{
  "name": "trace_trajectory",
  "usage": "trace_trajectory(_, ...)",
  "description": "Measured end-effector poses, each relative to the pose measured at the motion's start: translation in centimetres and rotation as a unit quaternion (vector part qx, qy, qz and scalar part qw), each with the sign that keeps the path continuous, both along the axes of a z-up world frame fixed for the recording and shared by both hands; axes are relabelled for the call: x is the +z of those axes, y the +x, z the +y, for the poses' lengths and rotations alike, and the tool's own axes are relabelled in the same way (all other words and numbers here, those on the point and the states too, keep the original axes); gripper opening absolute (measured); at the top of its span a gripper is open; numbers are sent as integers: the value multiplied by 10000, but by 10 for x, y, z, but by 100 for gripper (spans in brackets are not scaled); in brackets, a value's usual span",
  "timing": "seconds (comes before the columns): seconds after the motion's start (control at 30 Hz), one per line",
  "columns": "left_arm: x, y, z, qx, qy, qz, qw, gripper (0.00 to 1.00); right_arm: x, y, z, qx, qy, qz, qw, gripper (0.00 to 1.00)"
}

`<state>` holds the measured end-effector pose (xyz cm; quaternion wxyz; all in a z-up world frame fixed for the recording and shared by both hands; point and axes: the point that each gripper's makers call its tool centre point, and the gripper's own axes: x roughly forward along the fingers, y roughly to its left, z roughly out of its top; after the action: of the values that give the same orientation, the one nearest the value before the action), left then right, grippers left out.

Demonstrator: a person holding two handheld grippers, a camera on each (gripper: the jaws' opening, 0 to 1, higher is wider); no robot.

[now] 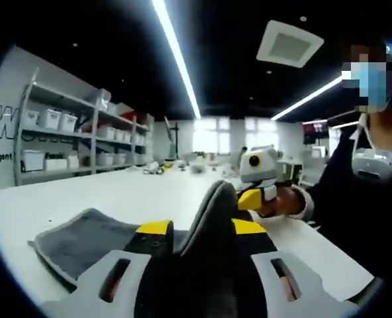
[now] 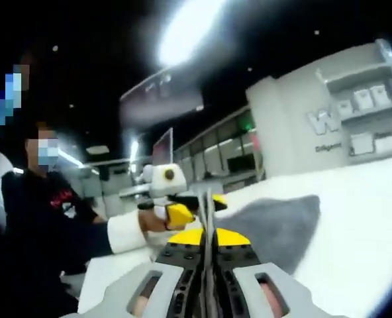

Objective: Open the folded towel by lifting each exposed corner and separating the folded layers until the towel lies flat within the target outline without major curled edges

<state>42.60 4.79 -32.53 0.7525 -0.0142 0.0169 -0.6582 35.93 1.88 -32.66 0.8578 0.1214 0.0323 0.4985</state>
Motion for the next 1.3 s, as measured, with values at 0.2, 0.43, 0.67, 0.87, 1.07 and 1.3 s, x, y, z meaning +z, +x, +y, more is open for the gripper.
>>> trace_trajectory(0.2, -3, 7, 0, 106, 83, -103, 9999, 11, 0, 4, -3, -53, 80, 104, 9999, 0)
trace_trajectory(0.43, 1, 11, 0, 256, 98, -135, 9995, 7, 10, 8, 4, -187, -332, -657, 9971, 18)
trace_trajectory(0.67, 7, 7, -4, 309, 58, -238, 9992, 6, 21, 22, 4, -338, -547, -810, 9946, 23)
trace_trajectory(0.87, 9, 6, -7, 426, 90, -260, 9987, 6, 25, 34, 10, -436, -1505, -1173, 9807, 22)
trace_trajectory(1.07, 9, 4, -9, 409, 85, -204, 9989, 6, 23, 46, 16, -363, -1818, -1132, 9761, 17)
trace_trajectory(1.3, 10, 3, -11, 383, 72, -255, 9989, 6, 20, 51, 20, -405, -1697, -1052, 9790, 13)
